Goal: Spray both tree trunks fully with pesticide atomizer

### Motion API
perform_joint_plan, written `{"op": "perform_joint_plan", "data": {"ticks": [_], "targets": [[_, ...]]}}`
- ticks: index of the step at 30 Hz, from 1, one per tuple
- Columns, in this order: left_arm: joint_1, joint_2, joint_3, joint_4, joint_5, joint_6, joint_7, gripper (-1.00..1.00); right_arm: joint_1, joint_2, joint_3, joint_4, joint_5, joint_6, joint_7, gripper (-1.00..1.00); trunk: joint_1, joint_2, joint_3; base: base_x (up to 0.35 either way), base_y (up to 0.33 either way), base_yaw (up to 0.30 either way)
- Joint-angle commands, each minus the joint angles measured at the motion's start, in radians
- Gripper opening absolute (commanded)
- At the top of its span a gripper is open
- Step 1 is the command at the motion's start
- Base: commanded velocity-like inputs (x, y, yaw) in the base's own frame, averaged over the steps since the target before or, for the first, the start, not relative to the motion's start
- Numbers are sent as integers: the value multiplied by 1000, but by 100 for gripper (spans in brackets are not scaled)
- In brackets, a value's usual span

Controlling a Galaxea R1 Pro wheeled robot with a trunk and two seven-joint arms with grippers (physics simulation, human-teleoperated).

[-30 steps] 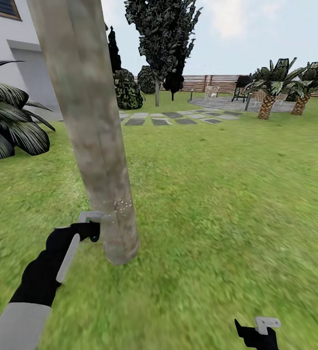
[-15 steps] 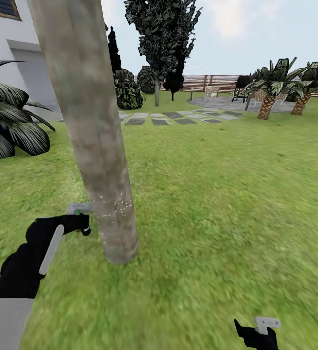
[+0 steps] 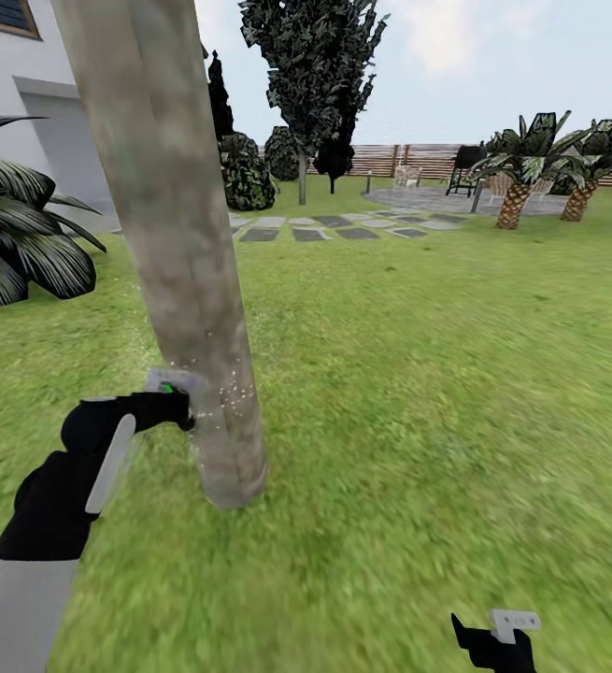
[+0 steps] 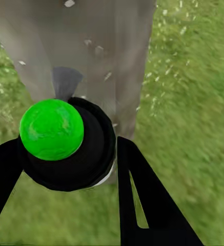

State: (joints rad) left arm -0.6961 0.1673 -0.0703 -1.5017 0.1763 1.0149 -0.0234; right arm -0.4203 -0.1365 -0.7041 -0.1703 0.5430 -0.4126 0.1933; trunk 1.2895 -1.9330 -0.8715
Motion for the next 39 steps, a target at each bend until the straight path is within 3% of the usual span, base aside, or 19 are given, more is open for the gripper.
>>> {"op": "perform_joint_plan", "data": {"ticks": [1, 6, 9, 13, 14, 17, 19, 24, 30, 36, 39], "targets": [[-1, 1, 34, 0, 12, 0, -1, -100, 0, 0, 0, 0, 0, 0, 0, 100, 0, 0, 0, 0, 0, 0], [-15, -12, 48, -1, 14, 1, -1, -100, 0, 0, 0, 0, 0, 0, 0, 100, 0, 0, 0, 0, 0, 0], [-27, -18, -28, -2, 20, 1, -5, -100, 0, 0, 0, 0, 0, 0, 0, 100, 0, 0, 0, 0, 0, 0], [-67, -35, -45, -2, 49, 1, -6, -100, 0, 0, 0, -1, 0, 0, 0, 100, 0, 0, 0, 0, 0, 0], [-73, -31, -44, -2, 59, 1, -6, -100, 0, 0, 0, -1, 0, 0, 0, 100, 0, 0, 0, 0, 0, 0], [-90, 18, 37, 0, 71, 1, -6, -100, 0, 0, 0, -2, 0, 0, 0, 100, 0, 0, 0, 0, 0, 0], [-111, 33, 61, 1, 71, 1, -7, -100, 0, 0, 0, -1, 0, 0, 0, 100, 0, 0, 0, 0, 0, 0], [-123, 29, 65, 4, 71, 1, -7, -100, 0, 0, 0, -1, 0, 0, 0, 100, 0, 0, 0, 0, 0, 0], [-98, 26, 49, 16, 66, -1, -7, -100, 0, 0, 0, 0, 0, 0, 0, 100, 0, 0, 0, 0, 0, 0], [40, 21, 38, 104, 59, -22, -7, -100, 0, 0, 0, 0, 0, 0, 0, 100, 0, 0, 0, 0, 0, 0], [61, 16, -21, 174, 59, -61, -3, -100, 0, 0, 0, 0, 0, 0, 0, 100, 0, 0, 0, 0, 0, 0]]}}
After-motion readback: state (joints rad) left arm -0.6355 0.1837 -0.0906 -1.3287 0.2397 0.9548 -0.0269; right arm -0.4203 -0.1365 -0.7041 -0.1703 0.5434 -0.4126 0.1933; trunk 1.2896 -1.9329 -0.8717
